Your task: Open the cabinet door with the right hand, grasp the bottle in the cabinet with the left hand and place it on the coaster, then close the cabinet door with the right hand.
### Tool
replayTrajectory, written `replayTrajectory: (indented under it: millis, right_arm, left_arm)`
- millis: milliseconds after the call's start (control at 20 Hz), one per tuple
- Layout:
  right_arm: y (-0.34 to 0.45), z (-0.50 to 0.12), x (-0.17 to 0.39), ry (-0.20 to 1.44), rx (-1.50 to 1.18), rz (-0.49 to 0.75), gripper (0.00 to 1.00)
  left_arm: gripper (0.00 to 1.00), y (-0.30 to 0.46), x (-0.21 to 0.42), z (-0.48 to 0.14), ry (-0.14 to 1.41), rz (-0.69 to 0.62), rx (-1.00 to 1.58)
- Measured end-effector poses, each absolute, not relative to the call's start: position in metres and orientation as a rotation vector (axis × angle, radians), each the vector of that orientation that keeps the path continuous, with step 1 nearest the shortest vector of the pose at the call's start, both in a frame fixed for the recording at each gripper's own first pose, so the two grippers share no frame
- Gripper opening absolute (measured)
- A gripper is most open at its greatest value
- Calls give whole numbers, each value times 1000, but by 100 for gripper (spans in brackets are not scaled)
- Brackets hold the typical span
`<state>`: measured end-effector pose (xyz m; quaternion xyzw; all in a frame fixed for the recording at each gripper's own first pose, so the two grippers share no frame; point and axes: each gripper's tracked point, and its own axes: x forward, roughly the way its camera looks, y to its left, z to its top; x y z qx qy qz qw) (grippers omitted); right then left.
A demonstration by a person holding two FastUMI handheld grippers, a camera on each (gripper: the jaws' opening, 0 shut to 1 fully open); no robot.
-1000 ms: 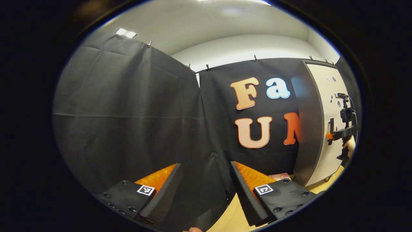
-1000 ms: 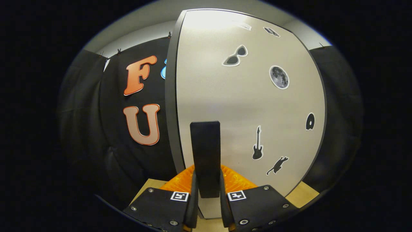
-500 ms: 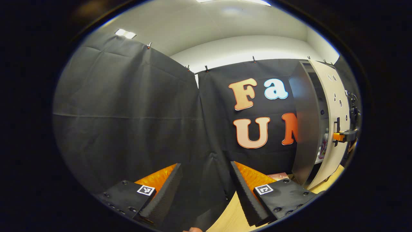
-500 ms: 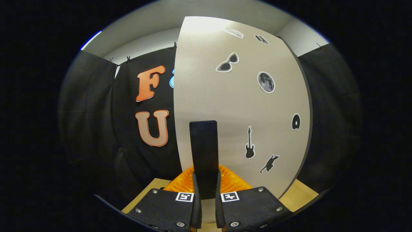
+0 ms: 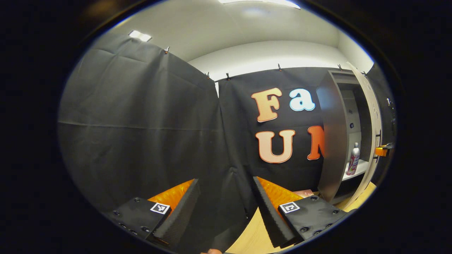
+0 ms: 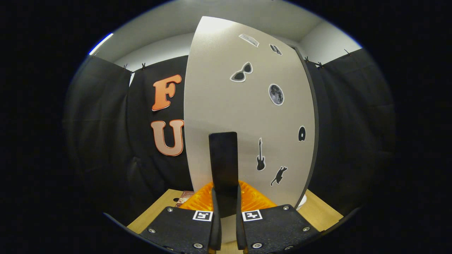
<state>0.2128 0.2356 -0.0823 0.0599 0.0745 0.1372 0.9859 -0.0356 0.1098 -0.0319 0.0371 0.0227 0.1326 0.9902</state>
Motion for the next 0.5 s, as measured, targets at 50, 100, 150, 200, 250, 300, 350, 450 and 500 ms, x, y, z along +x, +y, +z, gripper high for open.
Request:
replayTrajectory:
  millis: [50,100,150,200,250,300,350,450,500]
  right_arm:
    - [233,-83,212,154,117,268,16]
    - [231,-83,211,156,118,260,16]
    - [229,-83,209,160,117,253,13]
    - [227,-83,208,160,116,248,16]
    - [225,-83,206,160,115,242,16]
    - [222,-84,206,161,112,234,16]
    - [219,-83,205,161,110,225,16]
    - [215,-84,204,162,104,210,16]
    - [211,-84,203,162,102,201,16]
  left_arm:
    - [94,109,-36,-31,46,261,77]
    - [94,109,-35,-32,46,256,80]
    - [94,109,-35,-32,46,251,83]
    - [97,108,-34,-33,46,246,84]
    - [94,107,-34,-33,46,241,83]
    - [94,106,-35,-31,48,235,81]
    - [94,105,-36,-30,50,229,78]
    - [94,104,-38,-27,56,217,72]
    - [94,103,-39,-27,57,210,71]
